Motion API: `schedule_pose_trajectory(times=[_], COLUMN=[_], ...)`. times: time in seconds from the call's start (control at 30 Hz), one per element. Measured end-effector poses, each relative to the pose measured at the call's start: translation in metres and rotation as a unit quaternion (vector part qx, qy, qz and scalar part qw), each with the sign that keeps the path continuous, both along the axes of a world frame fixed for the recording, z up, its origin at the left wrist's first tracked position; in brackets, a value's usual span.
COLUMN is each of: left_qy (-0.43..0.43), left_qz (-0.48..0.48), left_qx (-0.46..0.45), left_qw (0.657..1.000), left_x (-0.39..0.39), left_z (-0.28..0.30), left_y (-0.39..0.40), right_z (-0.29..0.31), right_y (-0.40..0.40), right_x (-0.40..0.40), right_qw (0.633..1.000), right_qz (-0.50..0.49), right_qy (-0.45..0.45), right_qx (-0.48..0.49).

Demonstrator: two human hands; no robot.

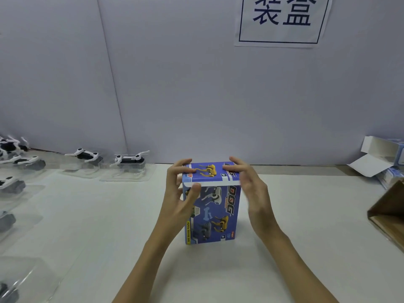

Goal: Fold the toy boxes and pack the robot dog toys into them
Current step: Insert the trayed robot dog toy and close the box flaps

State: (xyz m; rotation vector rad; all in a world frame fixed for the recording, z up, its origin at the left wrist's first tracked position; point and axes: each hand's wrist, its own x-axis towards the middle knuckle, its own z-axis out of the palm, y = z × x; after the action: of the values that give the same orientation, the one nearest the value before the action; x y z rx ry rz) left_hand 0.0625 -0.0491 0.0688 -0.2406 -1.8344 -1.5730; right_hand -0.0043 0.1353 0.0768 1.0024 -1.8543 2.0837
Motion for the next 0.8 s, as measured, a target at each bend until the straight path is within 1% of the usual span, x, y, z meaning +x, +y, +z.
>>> schedule_pose_trajectory(times=[0.07,0.1,0.13,0.2,0.23,0.27,0.33,0.37,0.43,0.5,0.6,0.7,0.8], left_qy=[0.014,0.027,0.039,0.055,0.06,0.066,0.069,0.06,0.036,0.029,0.042,0.052,0.042], left_qz=[-0.008,-0.009,-0.006,0.064,0.12,0.172,0.249,0.269,0.28,0.272,0.242,0.219,0.211], left_qx=[0.006,0.01,0.017,-0.007,-0.053,-0.125,-0.283,-0.329,-0.355,-0.354,-0.332,-0.339,-0.392], left_qw=[1.0,1.0,0.999,0.996,0.989,0.975,0.924,0.903,0.891,0.894,0.911,0.914,0.895], left_x=[-0.001,-0.002,-0.002,-0.003,-0.003,-0.004,-0.004,-0.004,-0.005,-0.005,-0.004,-0.006,-0.007], left_z=[0.0,-0.001,-0.004,-0.009,-0.011,-0.014,-0.017,-0.018,-0.018,-0.019,-0.018,-0.018,-0.021], left_y=[0.004,0.007,0.009,0.011,0.01,0.009,0.008,0.009,0.008,0.005,0.002,0.002,-0.003], right_z=[0.0,-0.001,-0.003,-0.002,-0.003,-0.003,-0.005,-0.005,-0.005,-0.002,0.005,0.007,0.007], right_y=[-0.005,-0.01,-0.014,-0.02,-0.021,-0.022,-0.022,-0.022,-0.021,-0.018,-0.009,-0.002,-0.002], right_x=[0.002,0.004,0.006,0.011,0.013,0.013,0.013,0.012,0.01,0.008,0.005,0.005,0.005], right_qw=[0.998,0.997,0.996,0.993,0.991,0.988,0.984,0.984,0.985,0.992,0.997,0.997,0.997], right_qz=[-0.038,-0.054,-0.072,-0.112,-0.122,-0.121,-0.099,-0.079,-0.042,-0.036,0.001,0.03,0.028], right_qy=[0.03,0.037,0.037,0.021,-0.001,-0.03,-0.086,-0.115,-0.151,-0.118,-0.066,-0.051,-0.058], right_qx=[0.051,0.05,0.034,-0.024,-0.06,-0.092,-0.119,-0.109,-0.065,-0.011,0.039,0.056,0.034])
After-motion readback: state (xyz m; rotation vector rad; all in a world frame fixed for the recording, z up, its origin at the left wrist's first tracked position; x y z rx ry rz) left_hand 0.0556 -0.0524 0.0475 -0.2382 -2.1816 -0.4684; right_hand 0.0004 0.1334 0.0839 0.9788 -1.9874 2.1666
